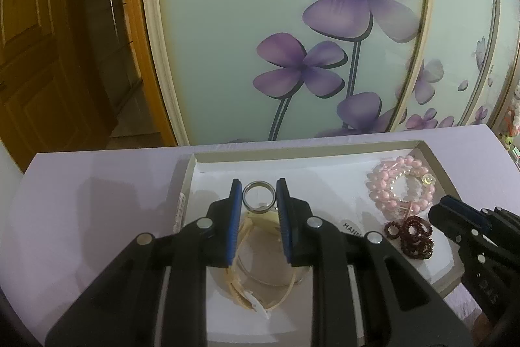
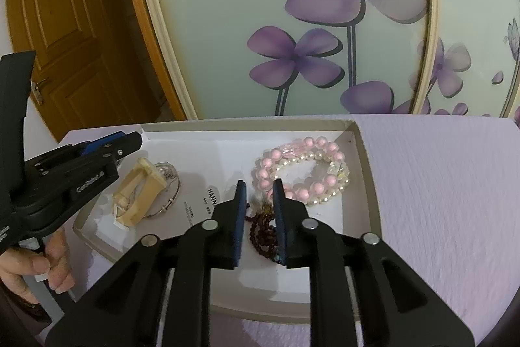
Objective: Organize jewelry
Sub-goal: 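Open the left gripper to drop the ring while the right releases the earring into the tray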
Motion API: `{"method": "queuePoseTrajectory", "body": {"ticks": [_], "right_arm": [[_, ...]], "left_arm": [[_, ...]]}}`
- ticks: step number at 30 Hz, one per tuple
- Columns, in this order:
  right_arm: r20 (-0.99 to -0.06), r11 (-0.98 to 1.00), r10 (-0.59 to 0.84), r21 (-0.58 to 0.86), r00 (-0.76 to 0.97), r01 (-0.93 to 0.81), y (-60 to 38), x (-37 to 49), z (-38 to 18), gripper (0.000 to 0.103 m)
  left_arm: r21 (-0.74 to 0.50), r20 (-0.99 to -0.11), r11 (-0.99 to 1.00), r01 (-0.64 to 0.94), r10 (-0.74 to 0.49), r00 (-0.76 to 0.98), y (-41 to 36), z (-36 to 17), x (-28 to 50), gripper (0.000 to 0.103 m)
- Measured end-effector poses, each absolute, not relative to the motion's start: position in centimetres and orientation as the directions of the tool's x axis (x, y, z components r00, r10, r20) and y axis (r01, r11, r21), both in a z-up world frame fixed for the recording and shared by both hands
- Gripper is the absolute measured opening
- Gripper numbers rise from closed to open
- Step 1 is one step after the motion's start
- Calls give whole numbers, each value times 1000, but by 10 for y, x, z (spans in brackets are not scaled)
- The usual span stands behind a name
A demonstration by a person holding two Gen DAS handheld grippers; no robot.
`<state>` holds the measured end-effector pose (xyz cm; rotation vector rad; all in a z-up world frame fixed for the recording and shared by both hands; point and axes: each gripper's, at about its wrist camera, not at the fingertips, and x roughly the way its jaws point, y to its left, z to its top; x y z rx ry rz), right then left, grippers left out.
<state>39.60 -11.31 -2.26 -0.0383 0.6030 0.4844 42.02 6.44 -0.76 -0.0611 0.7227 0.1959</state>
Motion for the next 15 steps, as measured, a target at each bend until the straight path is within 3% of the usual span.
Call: {"method": "queuePoseTrajectory", "body": {"ticks": [2, 9, 15], "right_arm": [[-548, 889, 424, 100, 721, -446, -114, 395, -22, 33], [-545, 887, 428, 103, 721, -450, -115, 394, -20, 34], [-544, 885, 428, 92, 722, -456, -119, 383, -18, 34]], "left_arm": [[13, -663, 980, -200, 158, 732, 65, -8, 420, 23], [10, -662, 978, -208, 162, 732, 65, -8, 420, 40], [-1, -650, 979, -206, 156, 743, 70, -3, 411, 46]]}}
